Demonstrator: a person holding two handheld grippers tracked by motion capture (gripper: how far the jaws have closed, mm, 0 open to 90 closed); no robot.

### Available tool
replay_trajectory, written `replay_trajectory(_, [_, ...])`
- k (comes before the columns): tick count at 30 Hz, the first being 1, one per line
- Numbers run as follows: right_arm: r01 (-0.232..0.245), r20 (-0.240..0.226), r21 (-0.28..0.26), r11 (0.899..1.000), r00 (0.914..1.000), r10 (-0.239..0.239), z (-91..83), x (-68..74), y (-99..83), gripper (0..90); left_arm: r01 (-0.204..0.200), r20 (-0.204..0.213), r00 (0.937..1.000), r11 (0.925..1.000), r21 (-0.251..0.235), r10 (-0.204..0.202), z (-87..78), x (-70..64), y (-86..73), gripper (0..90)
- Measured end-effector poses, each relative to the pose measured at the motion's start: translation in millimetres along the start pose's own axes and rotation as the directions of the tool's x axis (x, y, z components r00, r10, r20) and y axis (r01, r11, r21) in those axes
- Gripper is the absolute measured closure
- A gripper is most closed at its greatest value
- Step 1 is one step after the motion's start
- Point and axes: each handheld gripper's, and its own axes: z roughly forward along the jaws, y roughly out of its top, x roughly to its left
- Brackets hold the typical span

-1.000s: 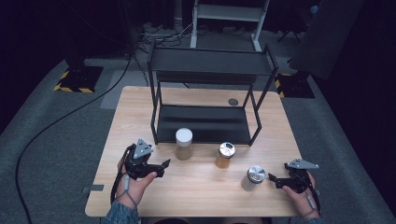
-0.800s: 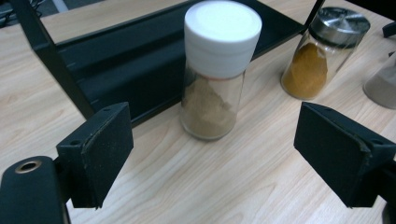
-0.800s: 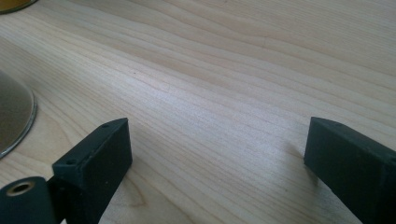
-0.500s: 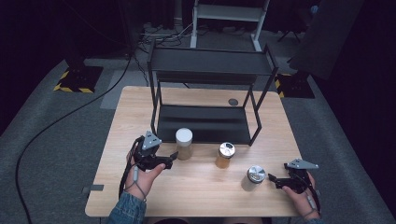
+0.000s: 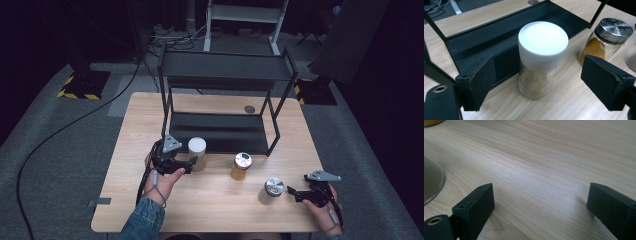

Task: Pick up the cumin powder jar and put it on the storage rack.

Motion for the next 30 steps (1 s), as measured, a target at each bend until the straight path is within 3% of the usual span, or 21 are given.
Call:
replay_trajectory(25, [0.002, -0.004, 0.000, 1.000, 1.0000, -0.002, 0.0, -0.2, 0.0, 7.4, -0.022, 0.009, 0.9997, 0.9992, 0.034, 0.021, 42.1, -3.9, 17.1, 14.6])
replay_trajectory(30, [0.003, -0.004, 0.000, 1.000, 1.0000, -0.002, 0.0, -0.3, 0.0, 7.4, -0.011, 0.008, 0.9999, 0.9990, 0.043, 0.011, 49.1, -3.3, 17.2, 16.3])
